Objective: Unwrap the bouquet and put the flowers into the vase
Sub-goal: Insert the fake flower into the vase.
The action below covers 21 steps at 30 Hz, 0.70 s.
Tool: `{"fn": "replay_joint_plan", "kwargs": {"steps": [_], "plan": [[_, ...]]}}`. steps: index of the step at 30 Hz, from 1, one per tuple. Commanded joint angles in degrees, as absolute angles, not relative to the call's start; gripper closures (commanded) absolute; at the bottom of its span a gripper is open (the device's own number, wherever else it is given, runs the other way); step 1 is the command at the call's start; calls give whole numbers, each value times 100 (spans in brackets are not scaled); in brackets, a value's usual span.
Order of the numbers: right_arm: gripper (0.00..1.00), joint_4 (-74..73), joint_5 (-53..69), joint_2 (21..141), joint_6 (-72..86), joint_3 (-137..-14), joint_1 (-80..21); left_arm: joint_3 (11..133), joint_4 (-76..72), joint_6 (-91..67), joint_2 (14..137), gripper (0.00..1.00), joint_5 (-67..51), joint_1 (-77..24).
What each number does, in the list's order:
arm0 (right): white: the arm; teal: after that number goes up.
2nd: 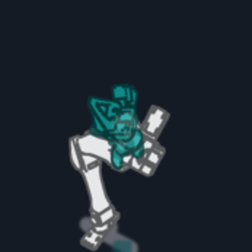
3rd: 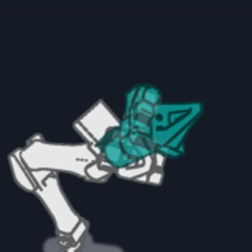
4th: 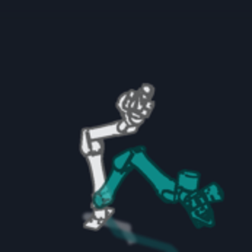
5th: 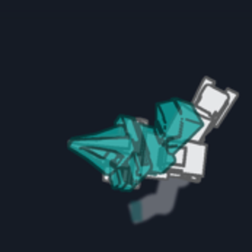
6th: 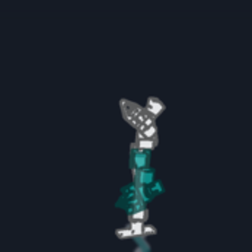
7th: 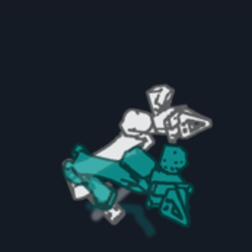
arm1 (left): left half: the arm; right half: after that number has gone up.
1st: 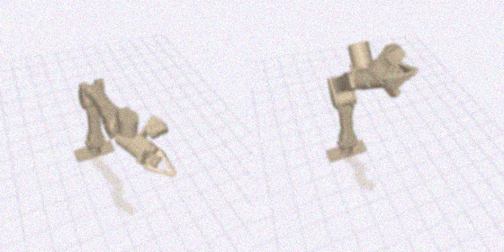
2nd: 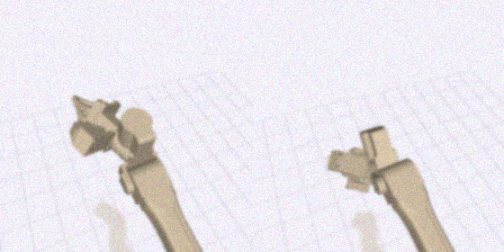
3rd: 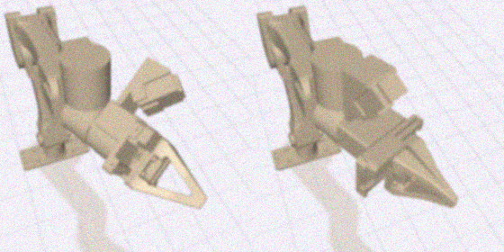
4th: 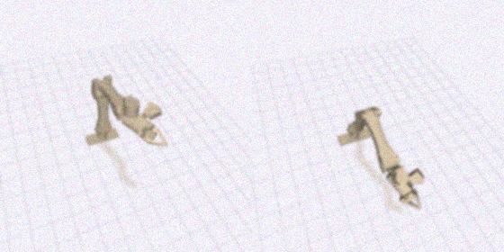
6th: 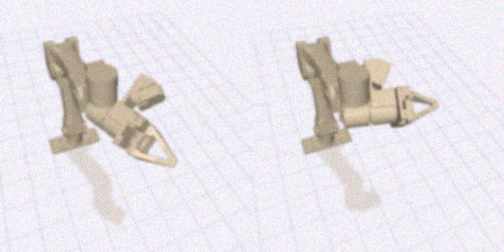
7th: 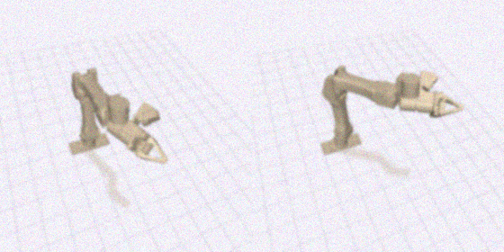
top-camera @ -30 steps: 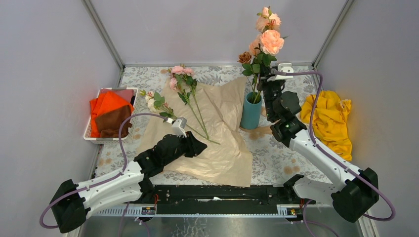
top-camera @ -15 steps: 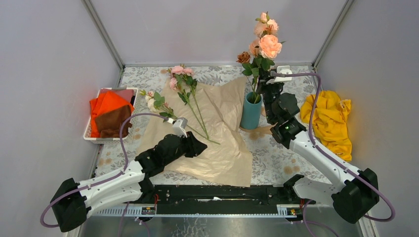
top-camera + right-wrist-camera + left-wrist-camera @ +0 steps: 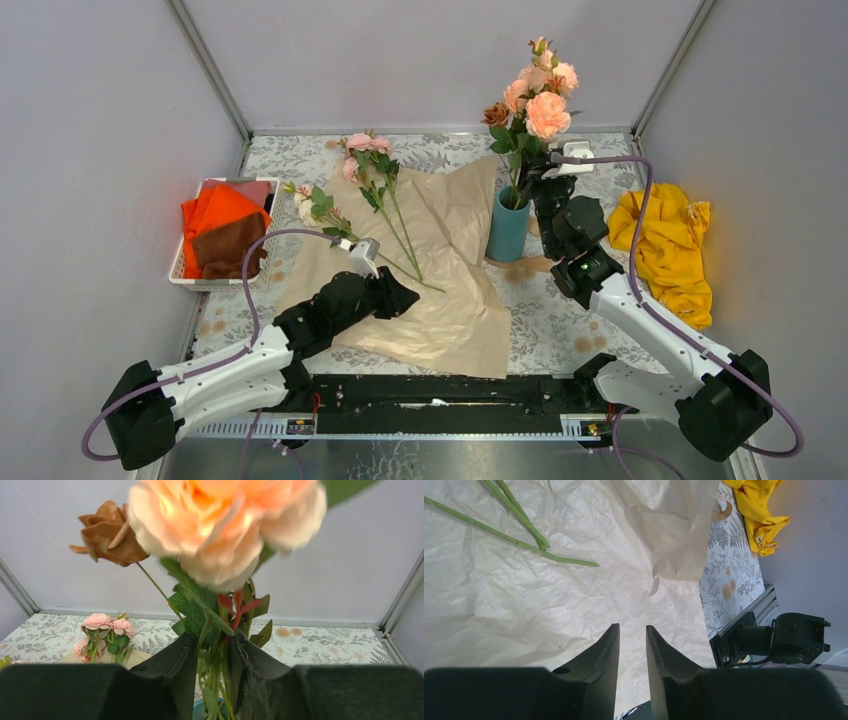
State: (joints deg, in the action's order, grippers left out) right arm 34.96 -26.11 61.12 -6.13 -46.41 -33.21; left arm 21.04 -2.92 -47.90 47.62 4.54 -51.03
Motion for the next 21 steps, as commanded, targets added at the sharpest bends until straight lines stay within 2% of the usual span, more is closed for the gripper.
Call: {"fn": "replay_joint_plan", "kwargs": {"steps": [1, 4, 6, 13, 21], "plan": [[65, 3610, -2548, 5933, -486, -4656, -3277, 2019, -546, -4841, 4715, 68, 523, -5141], [63, 3605, -2536, 5892, -451, -4596, -3278, 2005, -552, -4843, 4703, 68, 533, -5139], [58, 3580, -2506, 5880, -422, -4569, -3274, 2002, -545, -4850, 4696, 69, 530, -5136], [29, 3434, -2393, 5748, -289, -4460, -3277, 1968, -533, -4869, 4658, 69, 541, -5141], [4, 3180, -2327, 5385, -217, -4471, -3277, 1964, -557, -4886, 4691, 68, 544, -5139]]}}
